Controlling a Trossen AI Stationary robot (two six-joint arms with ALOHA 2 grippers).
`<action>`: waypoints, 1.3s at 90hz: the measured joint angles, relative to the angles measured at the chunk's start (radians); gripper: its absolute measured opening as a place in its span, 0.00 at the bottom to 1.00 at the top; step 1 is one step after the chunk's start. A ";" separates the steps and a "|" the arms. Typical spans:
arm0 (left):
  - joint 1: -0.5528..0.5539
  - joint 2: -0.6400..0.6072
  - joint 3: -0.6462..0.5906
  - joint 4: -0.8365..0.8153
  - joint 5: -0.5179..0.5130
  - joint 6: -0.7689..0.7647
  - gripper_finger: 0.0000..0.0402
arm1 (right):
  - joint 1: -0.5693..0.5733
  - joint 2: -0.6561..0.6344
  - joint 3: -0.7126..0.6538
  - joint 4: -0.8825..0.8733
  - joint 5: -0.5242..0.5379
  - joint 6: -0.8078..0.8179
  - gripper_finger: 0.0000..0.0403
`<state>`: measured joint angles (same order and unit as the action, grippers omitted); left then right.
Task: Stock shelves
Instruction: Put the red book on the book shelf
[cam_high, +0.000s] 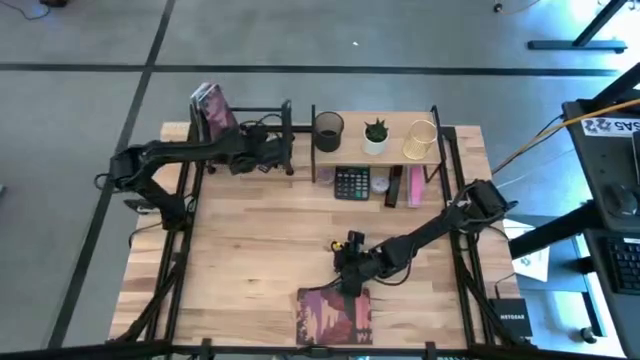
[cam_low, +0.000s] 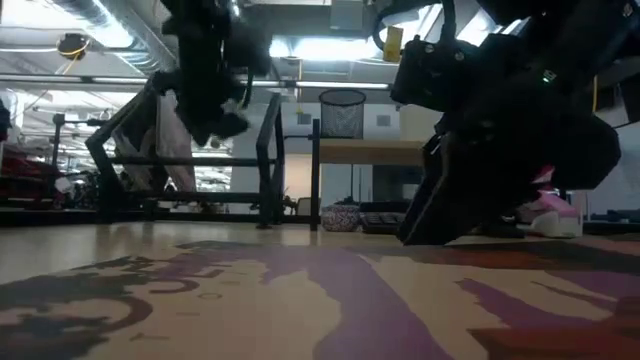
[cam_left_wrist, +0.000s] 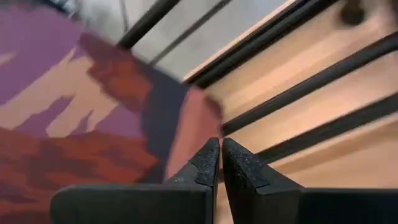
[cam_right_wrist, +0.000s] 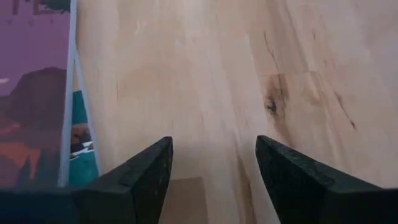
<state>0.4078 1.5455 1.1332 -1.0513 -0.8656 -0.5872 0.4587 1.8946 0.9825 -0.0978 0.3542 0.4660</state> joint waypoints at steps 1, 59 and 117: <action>0.006 0.000 0.000 -0.006 0.000 -0.002 0.00 | 0.000 0.000 0.000 0.000 0.000 0.000 0.54; 0.109 -0.005 0.099 -0.400 -0.071 -0.086 0.00 | 0.000 -0.001 0.000 -0.007 0.012 -0.007 0.54; -0.753 -0.020 0.311 -0.285 0.029 -0.520 0.00 | 0.273 -0.193 0.001 -0.024 0.123 -0.289 0.54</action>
<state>-0.3456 1.5256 1.4441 -1.3359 -0.8367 -1.1073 0.7317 1.7021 0.9833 -0.1215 0.4767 0.1766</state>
